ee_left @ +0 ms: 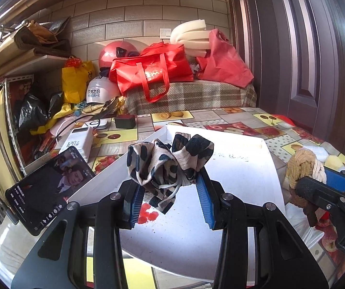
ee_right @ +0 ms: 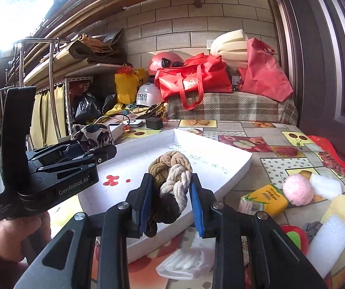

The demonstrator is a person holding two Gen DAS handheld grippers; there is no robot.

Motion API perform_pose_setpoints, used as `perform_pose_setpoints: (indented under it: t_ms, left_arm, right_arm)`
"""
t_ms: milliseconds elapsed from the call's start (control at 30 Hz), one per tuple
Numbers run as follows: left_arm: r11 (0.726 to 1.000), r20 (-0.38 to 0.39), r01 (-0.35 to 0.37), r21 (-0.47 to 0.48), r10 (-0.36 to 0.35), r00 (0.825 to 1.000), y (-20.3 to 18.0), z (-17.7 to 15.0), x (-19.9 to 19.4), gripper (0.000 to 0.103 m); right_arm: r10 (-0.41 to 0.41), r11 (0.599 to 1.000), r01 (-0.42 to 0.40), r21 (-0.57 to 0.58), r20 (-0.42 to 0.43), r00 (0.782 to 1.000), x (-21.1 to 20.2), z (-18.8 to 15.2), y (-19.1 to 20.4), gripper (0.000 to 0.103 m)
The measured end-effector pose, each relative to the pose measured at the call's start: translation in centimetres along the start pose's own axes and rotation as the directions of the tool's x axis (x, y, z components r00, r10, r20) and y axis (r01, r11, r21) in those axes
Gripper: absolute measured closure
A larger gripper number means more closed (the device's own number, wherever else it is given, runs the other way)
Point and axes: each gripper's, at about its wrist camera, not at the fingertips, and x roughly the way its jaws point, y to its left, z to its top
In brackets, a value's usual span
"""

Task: Organize soft objects
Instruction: 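Drop the cloth into the white box with left gripper while right drops the knot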

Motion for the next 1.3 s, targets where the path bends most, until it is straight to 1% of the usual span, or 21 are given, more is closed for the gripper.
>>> perform_pose_setpoints:
  t_ms: [167,267,400,500,733,967,1067,1133,1167,1200,1233,1267,1300]
  left_arm:
    - [0.999,-0.008,-0.012,0.030,0.013,1.000,-0.3,0.4,1.0,0.062]
    - [0.999,-0.041,-0.013,0.036,0.015,0.999,-0.4,0.6,2.1,0.062]
    - [1.000,-0.096,0.007,0.021,-0.005,0.995,-0.1,0.9,3.8,0.062]
    - [1.000,-0.118,0.005,0.006,-0.004,0.993,0.2,1.1,4.6,0.062]
    - [1.000,-0.130,0.000,-0.007,-0.001,0.991,0.6,1.4,5.5,0.062]
    - [1.000,-0.136,-0.010,-0.002,0.010,0.991,0.7,1.7,6.1,0.062]
    - [1.000,-0.135,-0.011,-0.009,0.010,0.991,0.8,1.7,6.0,0.062]
    - [0.999,-0.134,-0.030,-0.014,0.028,0.991,0.9,1.7,6.0,0.059]
    - [0.999,-0.130,-0.042,-0.024,0.039,0.991,1.1,1.7,5.9,0.056]
    - [0.997,-0.126,-0.059,-0.041,0.054,0.991,1.5,1.7,5.8,0.048]
    - [0.995,-0.124,-0.077,-0.063,0.068,0.990,1.9,1.7,5.7,0.041]
    - [0.992,-0.126,-0.090,-0.092,0.078,0.989,2.5,1.7,5.7,0.025]
    - [0.988,-0.130,-0.093,-0.123,0.077,0.988,3.1,1.6,5.7,0.011]
  right_arm:
    - [-0.012,1.000,0.012,-0.002,0.004,1.000,1.8,0.7,0.9,0.073]
    - [-0.027,1.000,0.027,-0.002,-0.009,1.000,3.3,1.2,1.1,0.073]
    - [-0.051,0.999,0.051,0.013,-0.051,0.997,5.4,1.7,1.0,0.073]
    - [-0.058,0.998,0.060,0.024,-0.073,0.996,6.4,1.9,1.1,0.073]
    - [-0.069,0.997,0.073,0.030,-0.105,0.992,7.6,2.1,1.3,0.072]
    - [-0.077,0.989,0.096,0.110,-0.171,0.982,9.0,2.0,-0.3,0.071]
    - [-0.070,0.989,0.092,0.114,-0.182,0.981,9.1,2.0,-0.3,0.070]
    - [-0.062,0.992,0.081,0.098,-0.184,0.981,9.1,2.0,0.1,0.057]
    - [-0.079,0.991,0.097,0.093,-0.183,0.980,9.1,2.0,0.2,0.052]
    - [-0.093,0.989,0.112,0.096,-0.180,0.979,9.0,2.1,0.2,0.042]
    - [-0.103,0.986,0.124,0.108,-0.178,0.979,8.9,2.1,-0.1,0.037]
    - [-0.110,0.982,0.134,0.130,-0.178,0.978,8.9,2.0,-0.6,0.026]
    - [-0.109,0.978,0.138,0.156,-0.182,0.977,8.9,1.9,-1.1,0.015]
